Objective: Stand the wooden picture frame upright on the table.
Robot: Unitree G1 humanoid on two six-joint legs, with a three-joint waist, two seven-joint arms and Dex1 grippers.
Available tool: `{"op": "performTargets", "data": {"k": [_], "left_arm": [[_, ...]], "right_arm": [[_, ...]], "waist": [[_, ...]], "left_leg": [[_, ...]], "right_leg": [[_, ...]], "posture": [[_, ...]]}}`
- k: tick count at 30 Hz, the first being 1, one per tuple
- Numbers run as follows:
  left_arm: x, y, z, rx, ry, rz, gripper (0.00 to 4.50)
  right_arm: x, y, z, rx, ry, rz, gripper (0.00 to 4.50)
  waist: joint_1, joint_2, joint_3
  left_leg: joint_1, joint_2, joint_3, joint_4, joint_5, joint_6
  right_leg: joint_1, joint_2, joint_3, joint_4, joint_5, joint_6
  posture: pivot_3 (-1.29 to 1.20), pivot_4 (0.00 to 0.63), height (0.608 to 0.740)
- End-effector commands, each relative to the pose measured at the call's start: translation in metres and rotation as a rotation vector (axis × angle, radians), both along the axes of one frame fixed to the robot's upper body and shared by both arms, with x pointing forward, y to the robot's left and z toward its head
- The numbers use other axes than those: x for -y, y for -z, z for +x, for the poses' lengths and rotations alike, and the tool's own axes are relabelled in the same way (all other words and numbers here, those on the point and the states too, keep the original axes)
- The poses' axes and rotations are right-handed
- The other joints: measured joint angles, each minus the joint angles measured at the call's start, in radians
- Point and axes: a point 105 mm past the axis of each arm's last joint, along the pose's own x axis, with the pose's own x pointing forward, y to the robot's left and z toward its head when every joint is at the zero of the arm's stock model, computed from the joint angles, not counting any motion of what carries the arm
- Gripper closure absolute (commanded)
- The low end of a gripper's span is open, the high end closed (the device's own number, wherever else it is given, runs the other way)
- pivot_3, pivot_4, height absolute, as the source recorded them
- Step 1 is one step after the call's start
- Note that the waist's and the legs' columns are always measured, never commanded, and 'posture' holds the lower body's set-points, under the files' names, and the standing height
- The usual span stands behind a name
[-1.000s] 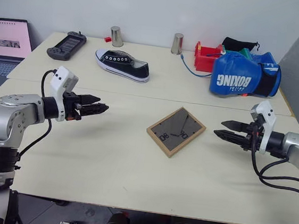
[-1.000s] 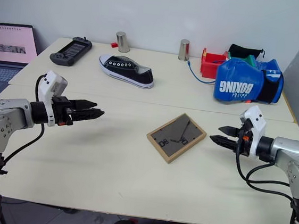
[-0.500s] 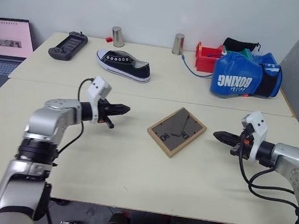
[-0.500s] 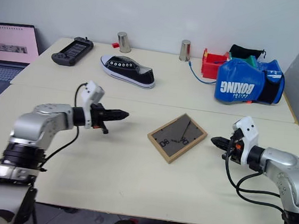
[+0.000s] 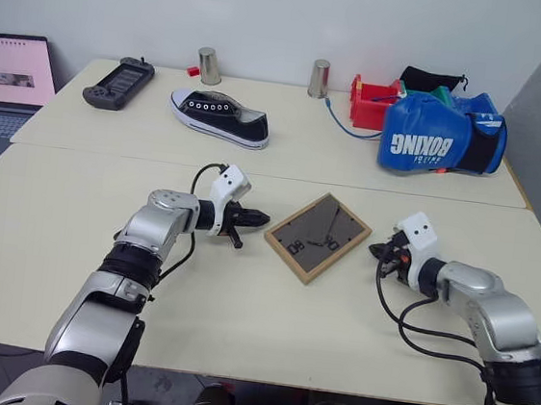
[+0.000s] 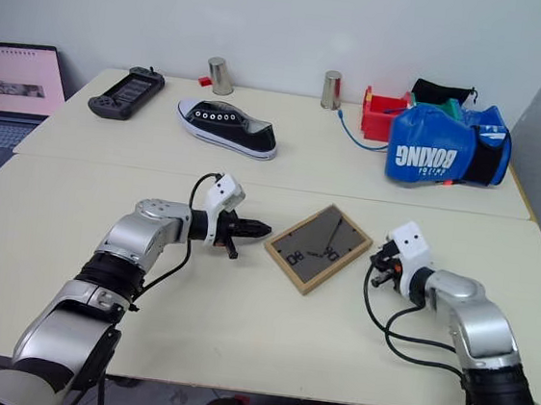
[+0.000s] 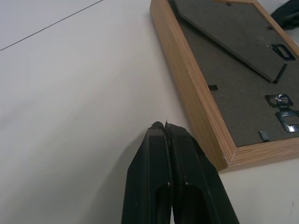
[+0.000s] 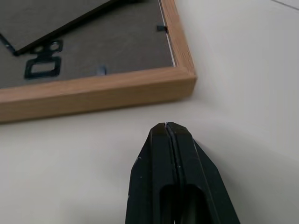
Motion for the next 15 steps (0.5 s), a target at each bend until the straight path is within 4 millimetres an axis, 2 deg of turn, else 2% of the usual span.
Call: {"op": "performTargets", "data": {"k": [1, 8, 15], "left_arm": [[0.012, -0.010, -0.008, 0.033, 0.076, -0.008, 4.43], [0.015, -0.009, -0.028, 0.029, 0.117, -0.006, 4.43], [0.012, -0.010, -0.056, 0.020, 0.107, -0.013, 4.43]], "right_arm": [[-0.014, -0.009, 0.015, 0.068, -0.008, 0.011, 4.50], [-0.039, -0.013, 0.027, 0.089, -0.074, 0.053, 4.50], [-0.067, -0.016, 0.018, 0.079, -0.191, 0.102, 4.50]], "waist": [[-0.001, 0.000, 0.000], [-0.007, 0.000, 0.000], [-0.019, 0.000, 0.000]], "left_leg": [[0.000, 0.000, 0.000, 0.000, 0.000, 0.000], [0.000, 0.000, 0.000, 0.000, 0.000, 0.000], [0.000, 0.000, -0.001, 0.000, 0.000, 0.000]], "right_leg": [[0.000, 0.000, 0.000, 0.000, 0.000, 0.000], [0.000, 0.000, 0.000, 0.001, 0.000, 0.000], [0.000, 0.000, 0.000, 0.001, 0.000, 0.000]], "posture": [[0.00, 0.150, 0.740], [0.00, 0.150, 0.740], [0.00, 0.150, 0.740]]}}
